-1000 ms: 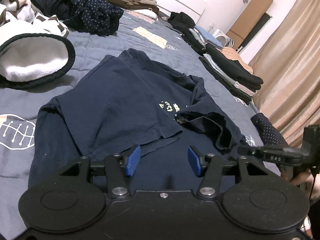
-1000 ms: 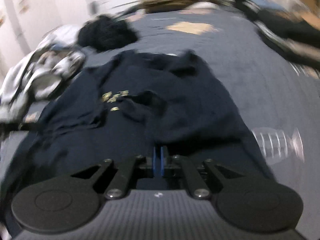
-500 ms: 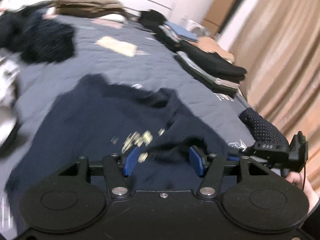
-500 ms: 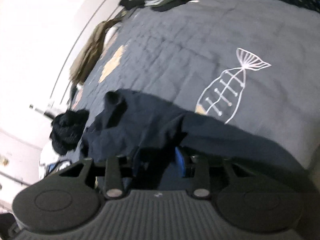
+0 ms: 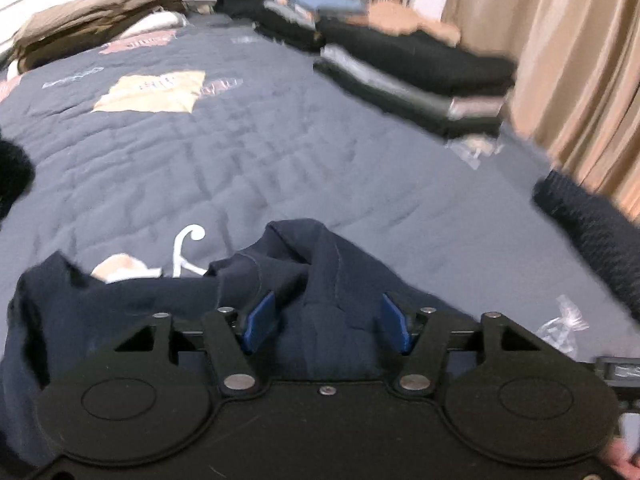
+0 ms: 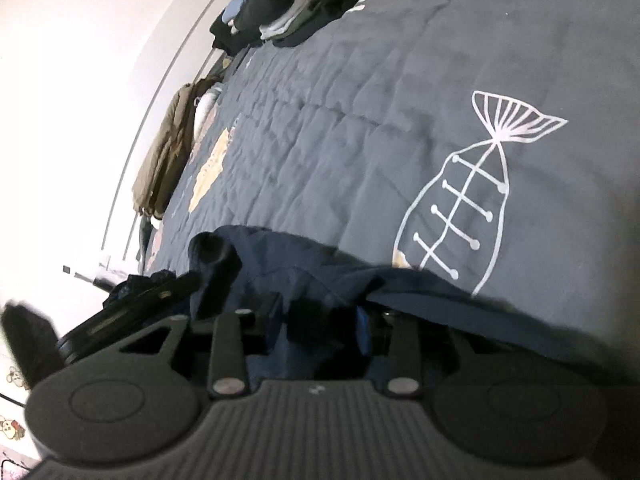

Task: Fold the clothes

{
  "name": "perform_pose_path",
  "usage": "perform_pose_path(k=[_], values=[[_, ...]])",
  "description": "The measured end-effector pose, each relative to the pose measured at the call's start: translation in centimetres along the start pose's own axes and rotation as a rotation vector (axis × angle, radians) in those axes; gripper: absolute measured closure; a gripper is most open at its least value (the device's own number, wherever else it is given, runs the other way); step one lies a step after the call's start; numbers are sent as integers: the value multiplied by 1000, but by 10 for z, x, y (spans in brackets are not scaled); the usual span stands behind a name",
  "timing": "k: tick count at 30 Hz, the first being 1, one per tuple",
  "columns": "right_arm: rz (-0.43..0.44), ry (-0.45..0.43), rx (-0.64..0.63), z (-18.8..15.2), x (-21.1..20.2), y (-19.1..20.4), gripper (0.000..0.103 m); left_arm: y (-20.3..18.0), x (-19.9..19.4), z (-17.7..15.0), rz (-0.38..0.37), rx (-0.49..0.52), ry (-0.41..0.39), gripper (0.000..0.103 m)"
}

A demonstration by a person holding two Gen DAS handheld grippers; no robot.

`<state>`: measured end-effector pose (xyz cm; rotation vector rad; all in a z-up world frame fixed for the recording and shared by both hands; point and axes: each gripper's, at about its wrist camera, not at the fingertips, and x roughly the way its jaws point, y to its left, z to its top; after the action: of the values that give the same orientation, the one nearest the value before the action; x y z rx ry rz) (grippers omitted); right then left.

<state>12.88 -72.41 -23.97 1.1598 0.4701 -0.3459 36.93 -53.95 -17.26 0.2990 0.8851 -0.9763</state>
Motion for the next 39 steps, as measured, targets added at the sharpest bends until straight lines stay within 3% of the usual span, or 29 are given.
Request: perform_pose_path(k=[1, 2, 6, 8, 10, 12, 14, 15, 17, 19, 20, 23, 26, 33, 35, 36, 37, 38, 39], values=[[-9, -9, -5, -1, 0, -1, 88, -2, 10, 6, 9, 13, 19, 91], [1, -26, 10, 0, -2, -4, 92, -3, 13, 10, -3, 13, 4, 95], [59, -139, 36, 1, -17, -7, 98, -2, 4, 27, -98, -13, -129, 95], [97, -217, 35, 0, -26, -6, 98, -2, -3, 38, -154, -40, -250, 96], [119, -281, 19, -4, -31, -3, 98, -8, 3, 52, -155, -48, -291, 95], [103, -303, -21, -11, -27, 0, 98, -17, 24, 62, -106, -46, -236, 93], [39, -285, -76, -12, -19, 1, 96, -25, 50, 67, -28, -22, -114, 87], [18, -249, -61, -10, -15, -3, 96, -26, 52, 67, -11, -10, -85, 78], [0, -186, -21, -2, -11, -10, 94, -24, 47, 63, -1, 13, -62, 73], [6, -129, 30, 7, -13, -14, 94, -11, 28, 55, -2, -17, -92, 52], [9, -101, 53, 12, -13, -16, 94, -3, 15, 50, 2, -38, -109, 49], [-3, -44, -31, 19, -22, 0, 87, 6, -15, 32, -22, -10, -134, 47], [-15, -36, -97, 18, -24, 9, 71, 2, -26, 16, -37, 34, -125, 47], [-25, -28, -111, 5, -9, 3, 71, -23, 18, 15, -63, 23, -73, 47], [-30, -32, -122, 4, -6, 3, 71, -23, 29, 20, -79, -5, -69, 51], [-32, -36, -124, 3, -5, 4, 71, -24, 35, 25, -77, -6, -62, 66], [-31, -43, -126, 3, -5, 5, 72, -25, 41, 29, -70, -1, -52, 88], [-28, -54, -133, 1, -5, 5, 75, -26, 47, 33, -58, 9, -37, 94], [-24, -65, -139, 0, -5, 5, 86, -30, 49, 36, -50, 32, -43, 100]])
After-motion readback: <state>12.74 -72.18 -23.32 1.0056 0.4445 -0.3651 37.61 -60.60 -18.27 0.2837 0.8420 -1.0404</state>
